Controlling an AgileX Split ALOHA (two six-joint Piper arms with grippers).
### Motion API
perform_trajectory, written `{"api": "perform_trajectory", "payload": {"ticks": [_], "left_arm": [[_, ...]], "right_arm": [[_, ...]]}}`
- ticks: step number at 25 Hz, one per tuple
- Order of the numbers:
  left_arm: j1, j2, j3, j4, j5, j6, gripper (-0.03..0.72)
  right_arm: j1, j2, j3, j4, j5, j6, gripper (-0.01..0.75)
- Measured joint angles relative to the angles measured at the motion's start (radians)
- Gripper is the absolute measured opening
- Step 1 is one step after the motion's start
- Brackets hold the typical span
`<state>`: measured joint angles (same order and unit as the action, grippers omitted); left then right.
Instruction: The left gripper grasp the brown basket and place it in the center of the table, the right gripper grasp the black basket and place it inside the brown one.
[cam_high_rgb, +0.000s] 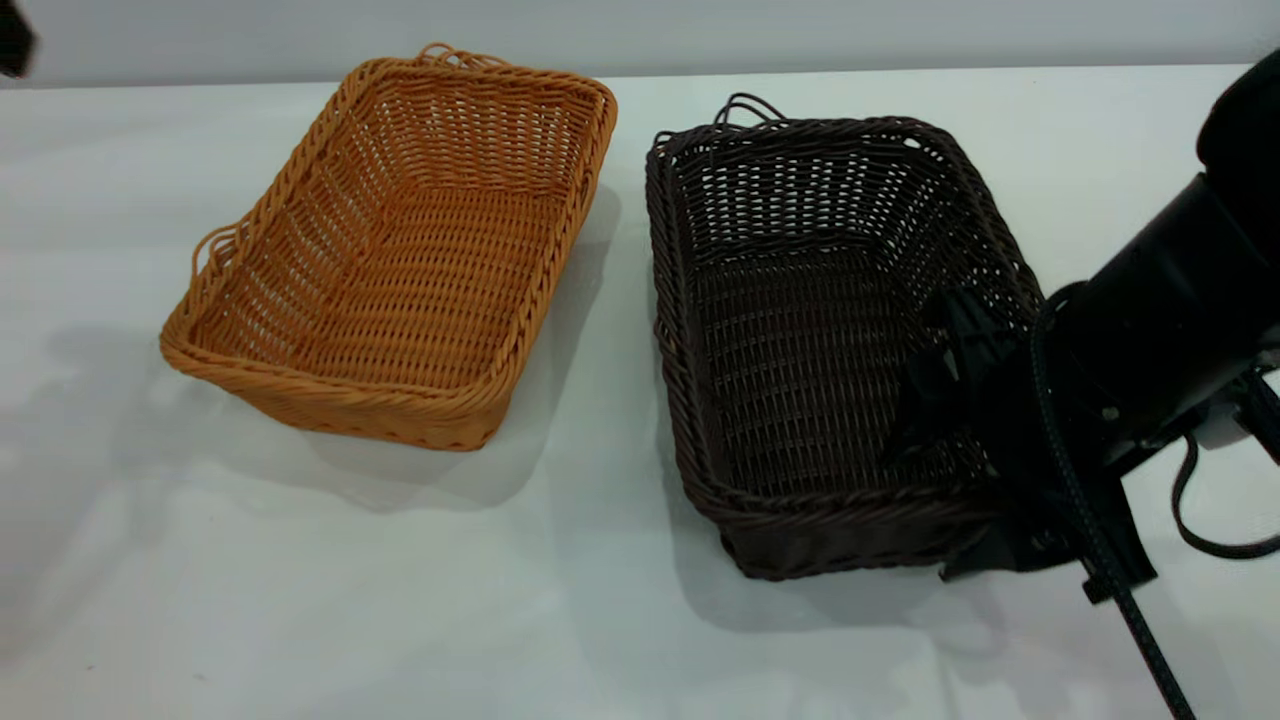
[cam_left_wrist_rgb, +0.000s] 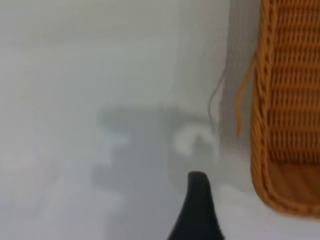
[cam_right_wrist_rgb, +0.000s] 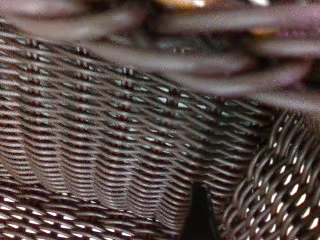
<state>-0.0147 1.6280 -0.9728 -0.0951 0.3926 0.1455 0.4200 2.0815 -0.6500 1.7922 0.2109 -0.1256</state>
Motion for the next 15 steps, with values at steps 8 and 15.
{"api": "perform_trajectory", "payload": {"ticks": [8,15], "left_arm": [[-0.074,0.372,-0.254,0.000,-0.011,0.019,0.545],[-0.136,0.624,-0.459,-0.001,-0.013,0.022,0.545]], "right_arm": [[0.000,0.000,-0.031,0.001,-0.001,0.006,0.498],[0.000,0.000,-0.031,0.001,-0.004,0.006,0.498]]}}
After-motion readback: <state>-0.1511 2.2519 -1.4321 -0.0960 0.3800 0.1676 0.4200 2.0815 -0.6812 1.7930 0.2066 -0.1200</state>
